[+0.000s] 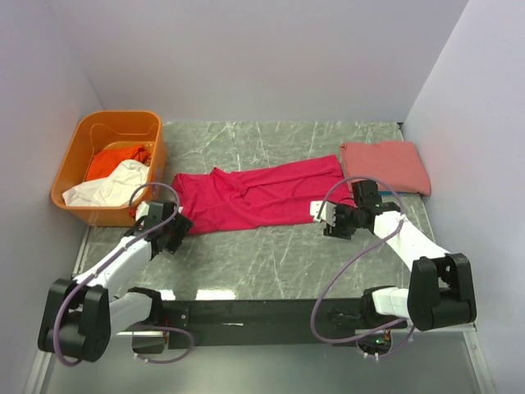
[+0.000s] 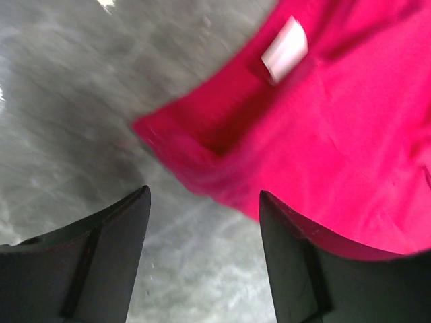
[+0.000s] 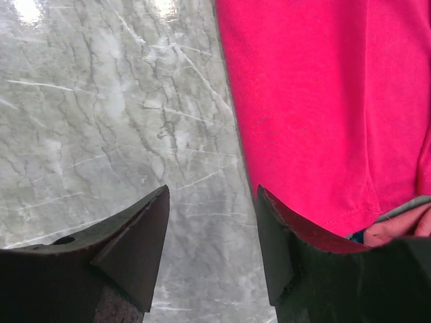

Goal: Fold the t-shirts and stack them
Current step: Fold the tshirt

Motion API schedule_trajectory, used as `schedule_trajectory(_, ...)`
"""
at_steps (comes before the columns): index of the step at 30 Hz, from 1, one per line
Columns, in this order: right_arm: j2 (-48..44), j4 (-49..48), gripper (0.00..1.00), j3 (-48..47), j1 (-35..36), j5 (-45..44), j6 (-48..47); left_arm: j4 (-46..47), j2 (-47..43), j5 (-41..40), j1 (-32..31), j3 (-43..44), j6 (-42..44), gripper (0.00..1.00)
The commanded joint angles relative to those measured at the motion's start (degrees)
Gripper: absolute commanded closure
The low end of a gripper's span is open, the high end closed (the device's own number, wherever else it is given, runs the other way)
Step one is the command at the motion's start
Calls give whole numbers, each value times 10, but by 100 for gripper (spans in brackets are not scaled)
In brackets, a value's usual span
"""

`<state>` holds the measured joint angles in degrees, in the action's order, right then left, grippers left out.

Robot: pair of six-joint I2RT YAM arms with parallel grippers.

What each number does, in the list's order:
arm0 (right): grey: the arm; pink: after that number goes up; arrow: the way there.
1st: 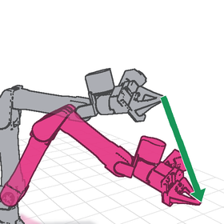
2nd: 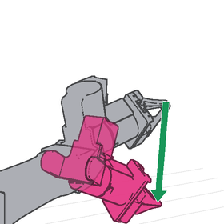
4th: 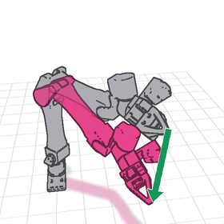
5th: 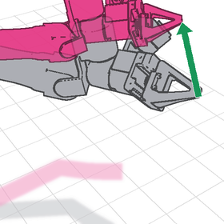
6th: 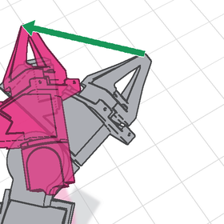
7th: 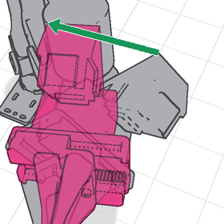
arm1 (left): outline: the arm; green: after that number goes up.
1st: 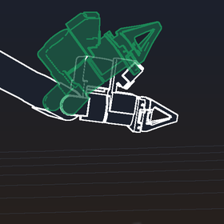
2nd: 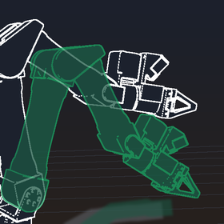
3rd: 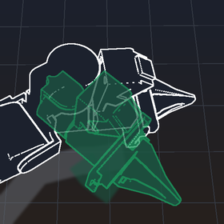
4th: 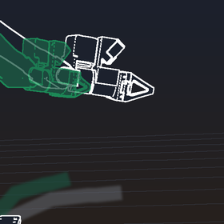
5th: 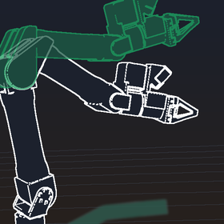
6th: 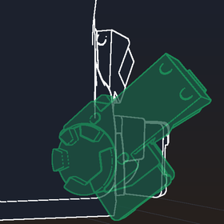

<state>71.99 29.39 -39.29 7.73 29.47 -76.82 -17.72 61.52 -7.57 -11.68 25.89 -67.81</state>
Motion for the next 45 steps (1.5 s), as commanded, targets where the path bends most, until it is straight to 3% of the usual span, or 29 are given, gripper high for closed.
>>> schedule_trajectory(1, 4, -21, 39, 5, -10, 18, -17, 4, 25, -53, -4, 32, -36, 30)
schedule_trajectory(10, 27, -16, 41, -16, -25, 19, -20, 16, 55, -135, -11, 11, -51, 42)
schedule_trajectory(17, 38, 5, 42, -14, -46, 10, -97, 17, 90, -190, -17, 34, -48, 42)
schedule_trajectory(26, 122, -26, 44, -61, -50, -31, -108, 9, 79, -213, -33, 29, -46, 52)
schedule_trajectory(33, 178, -57, 48, -76, -49, -67, -110, 3, 60, -220, -37, 20, -42, 54)
schedule_trajectory(37, 196, -64, 61, -79, -49, -76, -109, -6, 52, -228, -36, 22, -38, 56)
schedule_trajectory(42, 192, -54, 100, -76, -50, -79, -112, -16, 39, -243, -36, 23, -36, 58)
schedule_trajectory(45, 171, -36, 100, -65, -55, -74, -119, -27, 25, -249, -36, 21, -34, 58)
